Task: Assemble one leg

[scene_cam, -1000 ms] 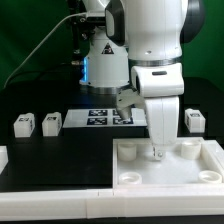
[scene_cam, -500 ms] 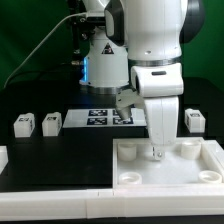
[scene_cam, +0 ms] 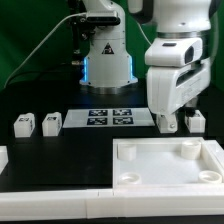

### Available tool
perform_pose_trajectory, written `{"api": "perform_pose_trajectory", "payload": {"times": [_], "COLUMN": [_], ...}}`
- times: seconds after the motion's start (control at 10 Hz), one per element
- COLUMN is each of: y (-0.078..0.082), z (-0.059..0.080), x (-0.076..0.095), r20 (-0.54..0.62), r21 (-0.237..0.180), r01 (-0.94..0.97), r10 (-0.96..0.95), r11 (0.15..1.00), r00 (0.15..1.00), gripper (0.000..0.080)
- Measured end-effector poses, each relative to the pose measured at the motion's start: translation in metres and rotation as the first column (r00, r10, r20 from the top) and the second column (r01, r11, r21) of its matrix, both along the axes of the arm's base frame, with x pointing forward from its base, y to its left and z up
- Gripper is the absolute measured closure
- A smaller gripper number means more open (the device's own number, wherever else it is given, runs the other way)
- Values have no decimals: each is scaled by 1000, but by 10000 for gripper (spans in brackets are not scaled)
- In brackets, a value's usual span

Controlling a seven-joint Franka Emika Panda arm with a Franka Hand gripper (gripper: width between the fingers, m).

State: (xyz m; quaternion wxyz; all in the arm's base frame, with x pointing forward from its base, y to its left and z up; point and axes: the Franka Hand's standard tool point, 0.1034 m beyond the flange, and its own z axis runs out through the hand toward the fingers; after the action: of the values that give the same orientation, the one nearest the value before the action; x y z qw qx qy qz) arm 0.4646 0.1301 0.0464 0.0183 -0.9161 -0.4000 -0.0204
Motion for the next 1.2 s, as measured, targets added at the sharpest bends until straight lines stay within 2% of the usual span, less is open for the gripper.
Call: {"api": "perform_pose_trajectory", "payload": {"times": [0.1, 0.2, 0.5, 0.6, 0.7, 0.9, 1.0, 1.1, 1.2], "y": [10, 13, 15, 16, 18, 20, 24, 29, 36], "z": [1, 1, 1, 1, -2, 3, 5, 6, 10], "x": [-1, 1, 0, -1, -8, -12, -8, -10, -15], "r20": [-7, 1, -41, -44, -89, -189, -194, -214, -301], "r21": [12, 23, 41, 41, 5, -75, -72, -103, -206], "r01": [133, 191, 503, 524, 558, 577, 606, 630, 602], "r10": [-133, -191, -502, -523, -556, -579, -607, -636, -636], "r11": [991, 981, 863, 851, 830, 814, 792, 770, 771], "r00": [991, 982, 864, 851, 826, 793, 770, 742, 711], "gripper": [151, 151, 151, 151, 151, 151, 151, 151, 151]}}
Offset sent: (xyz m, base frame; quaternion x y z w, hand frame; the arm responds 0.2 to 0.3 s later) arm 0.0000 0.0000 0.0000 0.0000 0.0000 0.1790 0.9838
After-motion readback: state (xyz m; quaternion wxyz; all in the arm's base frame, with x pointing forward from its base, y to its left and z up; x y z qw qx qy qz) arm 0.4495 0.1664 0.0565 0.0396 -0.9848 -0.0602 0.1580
